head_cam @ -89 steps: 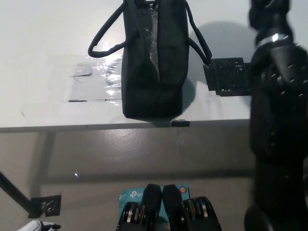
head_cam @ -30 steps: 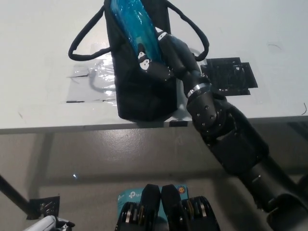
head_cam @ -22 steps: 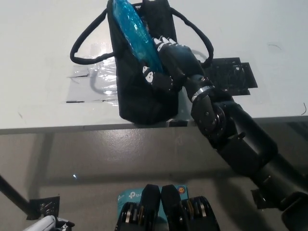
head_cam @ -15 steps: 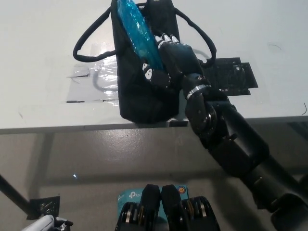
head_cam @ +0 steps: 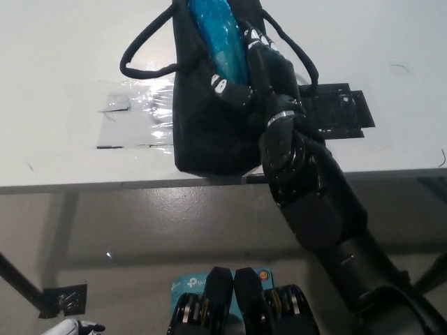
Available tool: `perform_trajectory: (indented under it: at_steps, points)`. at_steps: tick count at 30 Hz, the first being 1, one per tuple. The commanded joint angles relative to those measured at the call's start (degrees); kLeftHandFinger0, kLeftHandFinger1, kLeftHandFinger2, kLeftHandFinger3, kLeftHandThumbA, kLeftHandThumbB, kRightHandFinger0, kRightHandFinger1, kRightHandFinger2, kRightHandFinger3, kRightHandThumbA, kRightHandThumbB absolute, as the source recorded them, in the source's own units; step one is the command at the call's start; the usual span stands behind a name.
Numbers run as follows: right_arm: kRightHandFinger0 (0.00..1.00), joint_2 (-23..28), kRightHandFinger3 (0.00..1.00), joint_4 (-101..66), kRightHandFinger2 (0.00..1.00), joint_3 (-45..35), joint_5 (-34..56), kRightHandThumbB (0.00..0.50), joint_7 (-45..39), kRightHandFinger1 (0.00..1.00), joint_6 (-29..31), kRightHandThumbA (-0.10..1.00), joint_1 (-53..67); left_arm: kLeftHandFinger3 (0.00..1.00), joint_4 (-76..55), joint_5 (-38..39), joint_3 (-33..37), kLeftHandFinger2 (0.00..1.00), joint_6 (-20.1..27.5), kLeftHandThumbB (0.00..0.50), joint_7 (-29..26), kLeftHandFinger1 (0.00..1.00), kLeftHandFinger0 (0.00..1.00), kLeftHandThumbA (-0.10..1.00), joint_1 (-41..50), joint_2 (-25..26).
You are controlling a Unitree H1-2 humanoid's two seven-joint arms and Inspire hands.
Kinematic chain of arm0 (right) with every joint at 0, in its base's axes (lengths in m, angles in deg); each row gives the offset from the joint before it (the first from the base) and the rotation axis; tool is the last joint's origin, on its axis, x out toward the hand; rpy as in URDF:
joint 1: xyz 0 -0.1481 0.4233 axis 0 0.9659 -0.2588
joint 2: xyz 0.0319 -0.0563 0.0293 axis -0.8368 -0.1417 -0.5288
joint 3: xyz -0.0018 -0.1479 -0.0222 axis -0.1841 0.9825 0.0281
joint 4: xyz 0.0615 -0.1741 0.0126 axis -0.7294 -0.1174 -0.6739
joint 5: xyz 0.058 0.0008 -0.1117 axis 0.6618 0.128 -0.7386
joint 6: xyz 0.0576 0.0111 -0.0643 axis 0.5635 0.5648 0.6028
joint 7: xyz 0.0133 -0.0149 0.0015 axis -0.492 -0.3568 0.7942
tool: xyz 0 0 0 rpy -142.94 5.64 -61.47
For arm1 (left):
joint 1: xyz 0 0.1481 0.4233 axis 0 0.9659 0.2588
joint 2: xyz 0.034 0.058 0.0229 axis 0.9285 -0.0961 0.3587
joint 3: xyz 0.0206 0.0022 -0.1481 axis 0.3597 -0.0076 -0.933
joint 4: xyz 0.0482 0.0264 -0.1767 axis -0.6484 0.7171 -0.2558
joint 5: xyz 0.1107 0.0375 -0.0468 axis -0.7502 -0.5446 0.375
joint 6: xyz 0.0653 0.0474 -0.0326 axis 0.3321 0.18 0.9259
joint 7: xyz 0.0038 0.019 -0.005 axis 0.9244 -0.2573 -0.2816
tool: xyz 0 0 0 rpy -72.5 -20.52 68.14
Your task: The robot uses its right hand to pick up a stack of plates kept in the middle of the desk and put it inside a bag kept next to it
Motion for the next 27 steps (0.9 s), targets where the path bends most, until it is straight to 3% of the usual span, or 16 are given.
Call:
perform_trajectory:
  at_steps: [1,10,12,17,18,23,25,27]
  points:
    - [1.0,-0.45,1.0,-1.96,1.0,-0.61,-3.48,0.499,-0.09,1.0,-0.92,0.79,-5.96,0.91,-0.78,-0.43,-0.23,0.86,-0.83,0.0,-0.83,0.75,0.78,0.3,0.48,-0.14]
    - [1.0,-0.93,1.0,-3.24,1.0,-0.99,-5.79,0.5,-0.96,1.0,-0.92,0.79,-9.69,0.9,0.05,0.44,0.3,0.83,-0.83,0.0,-1.74,0.73,0.74,0.27,0.4,0.06]
    - [1.0,0.75,1.0,-4.34,1.0,-0.77,-6.99,0.469,-4.46,1.0,-0.92,0.75,-14.22,0.88,-0.18,-0.05,0.63,0.82,-0.83,0.0,-2.21,0.73,0.74,0.29,0.94,0.12]
    - [1.0,0.79,1.0,-4.38,1.0,-1.1,-7.8,0.473,-5.38,1.0,-0.92,0.74,-14.64,0.88,-0.18,-0.08,0.66,0.83,-0.83,0.0,-2.23,0.74,0.74,0.31,1.25,0.17]
    - [1.0,4.56,1.0,-8.08,1.0,-2.04,-5.55,0.421,-8.9,1.0,-0.92,0.64,-17.64,0.91,-0.37,-0.41,0.54,0.84,-0.83,0.0,-1.9,0.74,0.75,0.34,1.6,0.05]
    - [1.0,8.68,1.0,-23.75,1.0,-4.28,-5.86,0.361,-21.29,1.0,-0.92,0.63,-13.88,0.9,-0.15,0.34,-0.25,0.84,-0.83,0.0,-2.02,0.74,0.75,0.3,1.64,-0.02]
    - [1.0,8.81,1.0,-25.25,1.0,-4.64,-6.13,0.358,-22.58,1.0,-0.92,0.63,-13.24,0.89,-0.13,0.31,-0.22,0.84,-0.83,0.0,-2.05,0.73,0.75,0.29,1.64,0.0]
    - [1.0,10.58,1.0,-35.53,1.0,-5.54,-1.58,0.327,-24.06,1.0,-0.92,0.56,-6.07,0.93,-0.03,-0.37,-0.49,0.88,-0.83,0.0,-1.4,0.77,0.78,0.31,1.47,-0.04]
